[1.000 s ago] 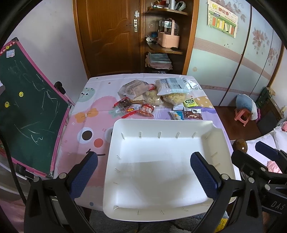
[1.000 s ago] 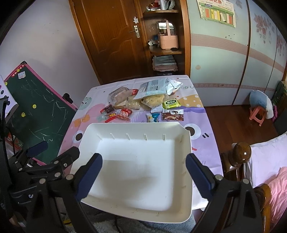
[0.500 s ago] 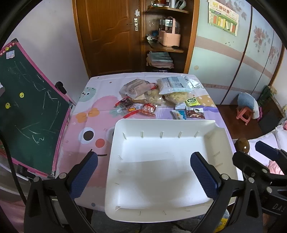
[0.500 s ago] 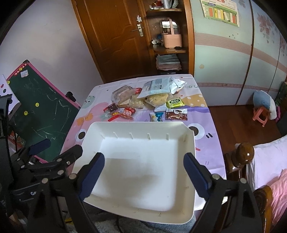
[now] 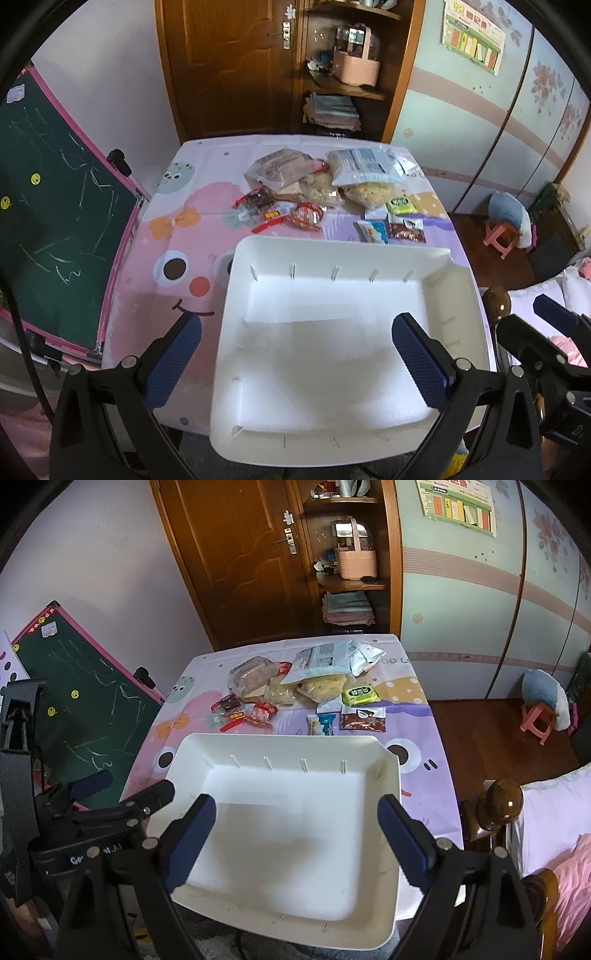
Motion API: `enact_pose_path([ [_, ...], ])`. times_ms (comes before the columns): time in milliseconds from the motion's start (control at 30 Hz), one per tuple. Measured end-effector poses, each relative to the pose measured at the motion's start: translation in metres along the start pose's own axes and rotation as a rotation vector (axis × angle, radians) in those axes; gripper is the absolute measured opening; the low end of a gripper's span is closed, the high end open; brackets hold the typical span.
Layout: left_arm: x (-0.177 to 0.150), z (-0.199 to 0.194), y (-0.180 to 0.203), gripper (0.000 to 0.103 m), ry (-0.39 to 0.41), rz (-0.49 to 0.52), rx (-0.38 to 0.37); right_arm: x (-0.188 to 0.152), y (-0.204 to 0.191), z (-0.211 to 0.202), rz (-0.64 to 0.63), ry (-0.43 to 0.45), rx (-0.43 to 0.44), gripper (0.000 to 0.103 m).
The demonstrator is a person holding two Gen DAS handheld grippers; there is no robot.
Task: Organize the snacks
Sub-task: 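Reach both grippers to the snack pile, grasping dark jerky packet and blue-white candy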
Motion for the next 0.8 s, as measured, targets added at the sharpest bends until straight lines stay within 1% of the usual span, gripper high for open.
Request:
enact_pose_path([
  [100, 0.006, -0.002, -0.003, 0.103, 0.007, -0.009, 0.001, 0.004, 0.0, 0.002, -0.012, 0.002, -0.004, 0.09],
  [200, 0.014, -0.004, -0.003, 0.103, 0.014, 0.016, -0.001, 0.009, 0.0, 0.003, -0.028, 0.004, -0.004, 0.09],
  [300, 0.028, -0.01, -0.008, 0.103, 0.046, 0.037, 0.03, 0.018, 0.0, 0.001, -0.065, 0.022, -0.033, 0.09],
  [400, 0.056, -0.024, -0.02, 0.103, 0.106, 0.048, 0.069, 0.035, 0.004, -0.002, -0.095, 0.033, -0.056, 0.09],
  [500, 0.088, -0.034, -0.038, 0.103, 0.153, 0.037, 0.085, 0.061, 0.017, -0.005, -0.106, 0.038, -0.089, 0.09],
  [567, 0.108, -0.033, -0.05, 0.103, 0.161, 0.037, 0.093, 0.08, 0.025, -0.005, -0.108, 0.044, -0.111, 0.09],
  [600, 0.118, -0.03, -0.054, 0.103, 0.157, 0.041, 0.098, 0.091, 0.03, -0.002, -0.108, 0.044, -0.114, 0.09],
  [667, 0.141, -0.014, -0.067, 0.103, 0.114, 0.04, 0.117, 0.109, 0.039, 0.008, -0.097, 0.023, -0.118, 0.09],
  [733, 0.159, 0.009, -0.076, 0.103, 0.058, 0.046, 0.116, 0.123, 0.047, 0.029, -0.085, -0.031, -0.095, 0.09],
  [800, 0.168, 0.03, -0.082, 0.103, 0.01, 0.062, 0.122, 0.132, 0.051, 0.055, -0.08, -0.096, -0.065, 0.09],
])
Point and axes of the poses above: each gripper's, at about its wrist camera, not at the fingertips, and z roughly the way its jaws point, y to its right, x to its top, the point moved 5 cm from there along z, roughly the way its jaws point, and after that the axes turned 8 degrees about -y, right-handed, at the moved point
